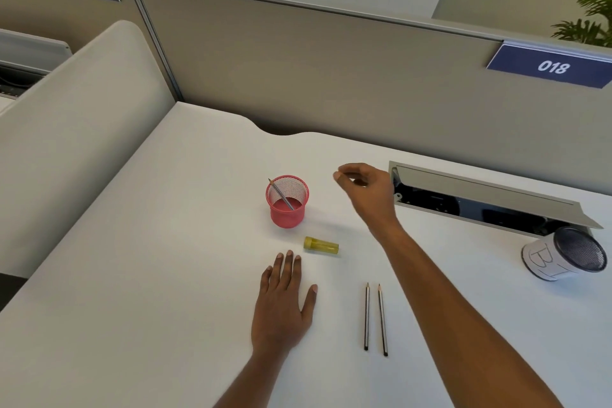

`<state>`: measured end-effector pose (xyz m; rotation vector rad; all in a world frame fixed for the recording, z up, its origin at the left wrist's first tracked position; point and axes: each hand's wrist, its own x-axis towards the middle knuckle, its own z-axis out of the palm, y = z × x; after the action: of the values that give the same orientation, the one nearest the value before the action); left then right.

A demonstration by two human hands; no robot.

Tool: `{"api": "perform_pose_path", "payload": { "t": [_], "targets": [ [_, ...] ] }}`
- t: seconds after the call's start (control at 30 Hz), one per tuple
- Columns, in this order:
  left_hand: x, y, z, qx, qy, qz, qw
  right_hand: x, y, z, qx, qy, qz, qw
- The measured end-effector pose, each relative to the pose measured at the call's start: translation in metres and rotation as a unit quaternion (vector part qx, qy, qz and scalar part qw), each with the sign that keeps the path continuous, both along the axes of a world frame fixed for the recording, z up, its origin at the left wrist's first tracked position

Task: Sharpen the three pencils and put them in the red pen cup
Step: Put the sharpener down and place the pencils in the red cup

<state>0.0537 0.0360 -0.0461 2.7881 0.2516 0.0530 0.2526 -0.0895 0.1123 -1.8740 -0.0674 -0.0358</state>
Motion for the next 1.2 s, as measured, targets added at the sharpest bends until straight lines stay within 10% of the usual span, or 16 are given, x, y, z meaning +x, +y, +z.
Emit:
{"api": "perform_pose_path", "payload": {
  "t": [1.2],
  "targets": [
    [0.0,0.0,-0.001,0.003,0.0,0.0,1.0,-0.173,-0.113,-0.086,-0.305,0.199,-0.036,0.931]
  ]
}}
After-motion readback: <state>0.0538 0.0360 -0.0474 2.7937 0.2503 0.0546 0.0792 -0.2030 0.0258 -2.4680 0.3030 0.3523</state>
